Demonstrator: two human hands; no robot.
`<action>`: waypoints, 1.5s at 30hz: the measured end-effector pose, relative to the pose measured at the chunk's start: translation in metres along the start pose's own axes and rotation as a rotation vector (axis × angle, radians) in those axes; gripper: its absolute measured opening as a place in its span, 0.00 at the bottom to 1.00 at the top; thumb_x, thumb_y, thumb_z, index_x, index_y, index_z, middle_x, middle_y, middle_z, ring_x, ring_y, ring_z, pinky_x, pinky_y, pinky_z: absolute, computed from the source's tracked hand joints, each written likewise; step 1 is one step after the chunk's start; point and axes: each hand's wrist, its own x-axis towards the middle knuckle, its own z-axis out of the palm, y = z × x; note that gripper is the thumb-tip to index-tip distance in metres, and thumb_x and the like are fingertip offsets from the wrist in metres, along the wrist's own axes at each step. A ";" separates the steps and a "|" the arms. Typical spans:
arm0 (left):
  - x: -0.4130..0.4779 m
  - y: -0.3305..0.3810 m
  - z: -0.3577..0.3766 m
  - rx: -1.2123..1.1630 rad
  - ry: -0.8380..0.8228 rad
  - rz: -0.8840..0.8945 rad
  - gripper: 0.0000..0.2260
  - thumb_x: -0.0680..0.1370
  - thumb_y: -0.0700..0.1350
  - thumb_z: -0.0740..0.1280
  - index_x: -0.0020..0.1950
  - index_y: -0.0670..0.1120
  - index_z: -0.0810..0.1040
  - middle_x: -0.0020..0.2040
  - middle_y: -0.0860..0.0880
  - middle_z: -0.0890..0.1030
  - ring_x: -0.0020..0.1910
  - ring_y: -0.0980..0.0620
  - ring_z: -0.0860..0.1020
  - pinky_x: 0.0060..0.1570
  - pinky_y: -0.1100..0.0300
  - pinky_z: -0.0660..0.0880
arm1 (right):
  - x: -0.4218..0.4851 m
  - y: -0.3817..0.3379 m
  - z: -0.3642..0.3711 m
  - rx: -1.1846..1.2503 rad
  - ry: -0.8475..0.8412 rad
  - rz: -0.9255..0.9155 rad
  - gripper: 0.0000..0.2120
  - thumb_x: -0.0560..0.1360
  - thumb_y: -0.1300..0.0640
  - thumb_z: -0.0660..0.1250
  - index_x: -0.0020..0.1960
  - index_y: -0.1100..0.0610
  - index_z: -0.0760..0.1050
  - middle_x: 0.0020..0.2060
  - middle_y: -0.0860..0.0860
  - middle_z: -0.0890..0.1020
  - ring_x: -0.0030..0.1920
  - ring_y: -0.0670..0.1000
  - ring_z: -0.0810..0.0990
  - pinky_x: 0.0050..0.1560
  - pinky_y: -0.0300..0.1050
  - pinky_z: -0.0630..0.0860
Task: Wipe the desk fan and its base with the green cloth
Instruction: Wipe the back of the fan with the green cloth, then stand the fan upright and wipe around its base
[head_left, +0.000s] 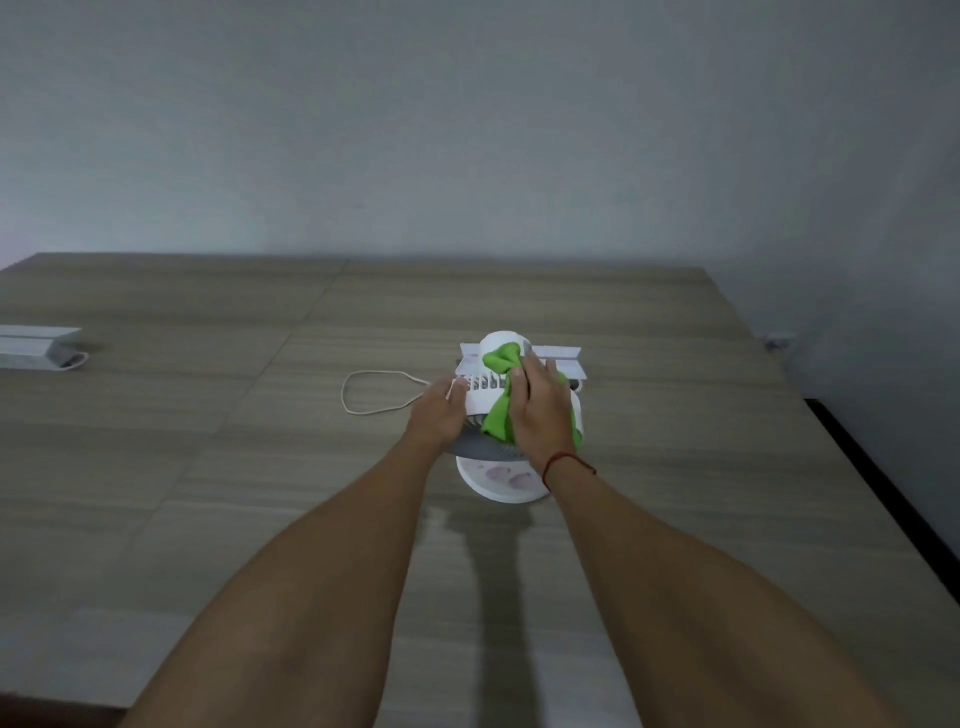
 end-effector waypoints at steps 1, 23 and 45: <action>-0.001 0.001 -0.001 0.007 0.029 -0.012 0.16 0.83 0.48 0.55 0.62 0.41 0.77 0.60 0.38 0.79 0.61 0.40 0.76 0.58 0.54 0.70 | -0.003 -0.002 -0.002 -0.012 -0.022 -0.006 0.19 0.82 0.55 0.51 0.70 0.59 0.69 0.75 0.56 0.66 0.77 0.57 0.57 0.76 0.57 0.55; -0.035 0.064 0.012 0.220 0.098 0.049 0.12 0.75 0.44 0.66 0.35 0.37 0.75 0.37 0.41 0.73 0.42 0.39 0.79 0.37 0.56 0.67 | -0.008 0.014 -0.044 0.446 0.012 0.697 0.18 0.69 0.53 0.72 0.55 0.62 0.79 0.49 0.55 0.82 0.54 0.57 0.82 0.59 0.51 0.79; -0.100 -0.048 0.033 -0.237 -0.120 -0.433 0.14 0.78 0.42 0.61 0.59 0.38 0.79 0.57 0.39 0.81 0.57 0.41 0.80 0.57 0.51 0.77 | -0.104 0.054 0.009 0.322 -0.207 0.709 0.12 0.71 0.63 0.64 0.51 0.68 0.79 0.43 0.59 0.80 0.50 0.59 0.82 0.50 0.50 0.78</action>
